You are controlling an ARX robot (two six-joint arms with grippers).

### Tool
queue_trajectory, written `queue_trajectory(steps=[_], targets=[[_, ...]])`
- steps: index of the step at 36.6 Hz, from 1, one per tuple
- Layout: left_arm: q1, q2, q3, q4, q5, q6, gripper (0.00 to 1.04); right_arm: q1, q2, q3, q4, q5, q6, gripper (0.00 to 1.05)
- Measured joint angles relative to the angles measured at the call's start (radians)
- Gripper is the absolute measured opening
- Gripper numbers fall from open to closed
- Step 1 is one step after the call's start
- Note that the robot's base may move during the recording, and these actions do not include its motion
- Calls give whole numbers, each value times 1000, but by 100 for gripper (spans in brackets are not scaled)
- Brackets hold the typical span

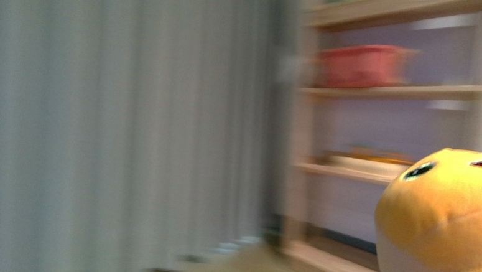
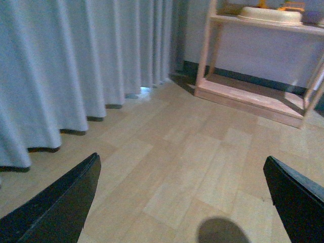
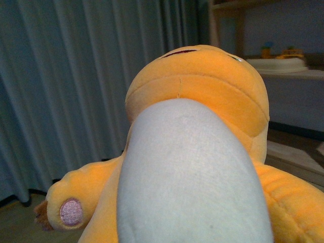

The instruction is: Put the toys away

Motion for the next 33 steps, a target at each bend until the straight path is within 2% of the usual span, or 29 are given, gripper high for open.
queue_trajectory(steps=[33], targets=[[-1, 0, 0, 0, 0, 0, 99, 0, -2, 0, 0, -1, 0, 10]])
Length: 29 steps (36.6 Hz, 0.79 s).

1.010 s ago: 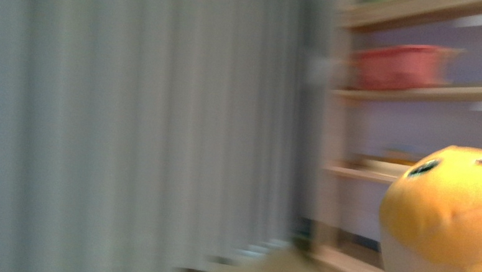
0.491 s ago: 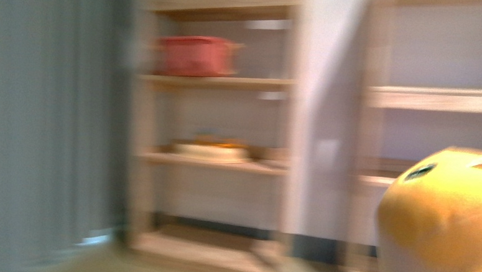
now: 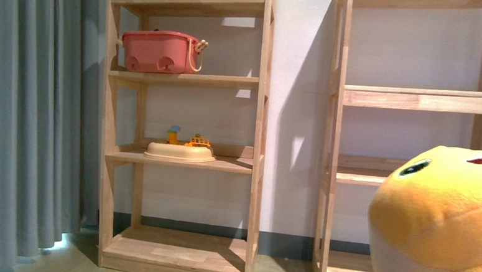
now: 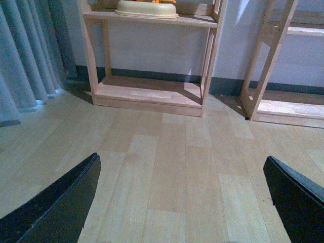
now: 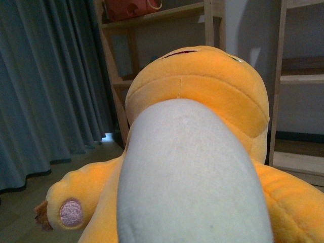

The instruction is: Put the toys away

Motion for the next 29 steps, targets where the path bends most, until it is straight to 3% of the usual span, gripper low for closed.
queue_trajectory(steps=[29], targets=[[0, 2, 0, 1, 1, 0, 99, -1, 6, 0, 0, -5, 0, 10]])
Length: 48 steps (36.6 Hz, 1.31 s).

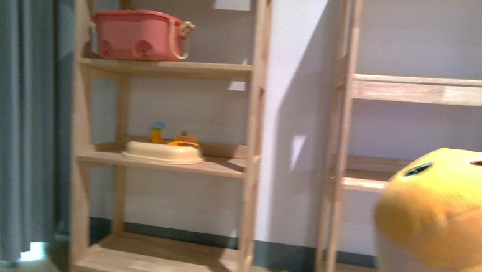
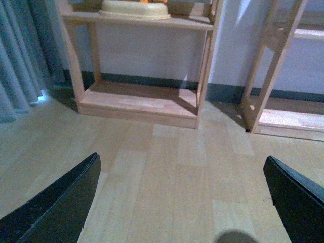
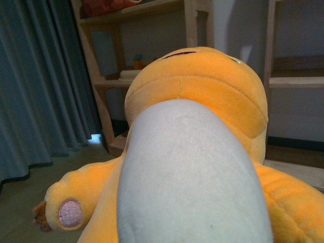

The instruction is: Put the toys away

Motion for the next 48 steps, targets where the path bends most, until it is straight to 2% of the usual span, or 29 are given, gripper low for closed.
queue_trajectory(steps=[48], targets=[[0, -2, 0, 0, 0, 0, 99, 0, -5, 0, 0, 7, 0, 10]])
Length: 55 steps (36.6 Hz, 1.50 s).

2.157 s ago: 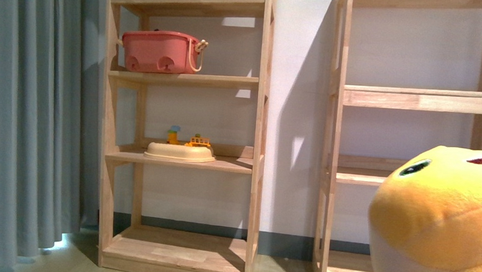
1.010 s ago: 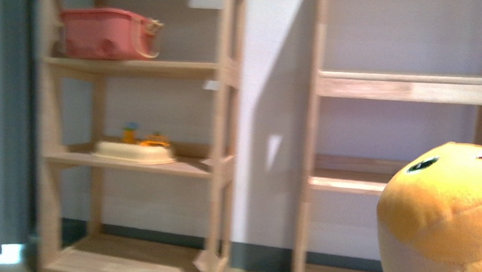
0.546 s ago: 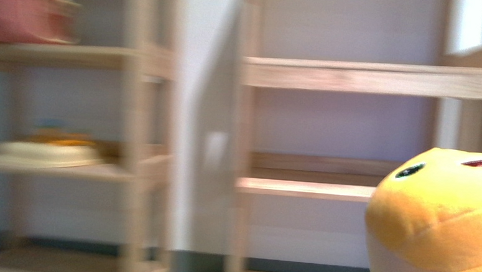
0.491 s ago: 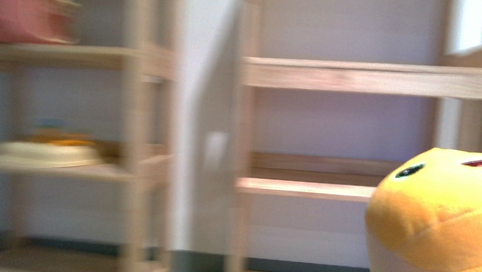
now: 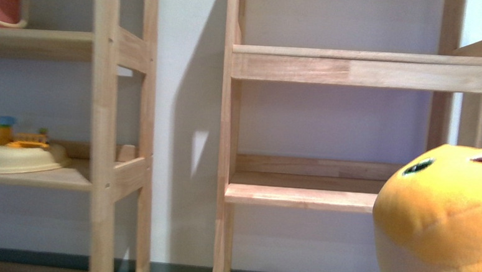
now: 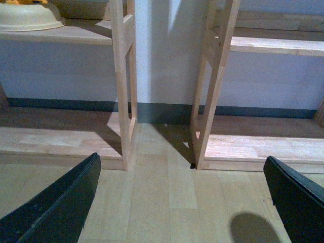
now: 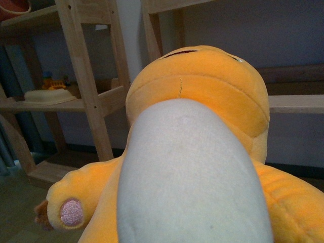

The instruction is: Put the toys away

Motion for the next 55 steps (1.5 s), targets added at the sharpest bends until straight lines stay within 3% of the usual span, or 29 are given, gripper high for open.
queue_trajectory(steps=[49, 55], targets=[[0, 1, 0, -1, 0, 0, 99, 0, 4, 0, 0, 1, 0, 10], [0, 1, 0, -1, -1, 0, 98, 13, 28, 55, -60, 119, -147, 10]])
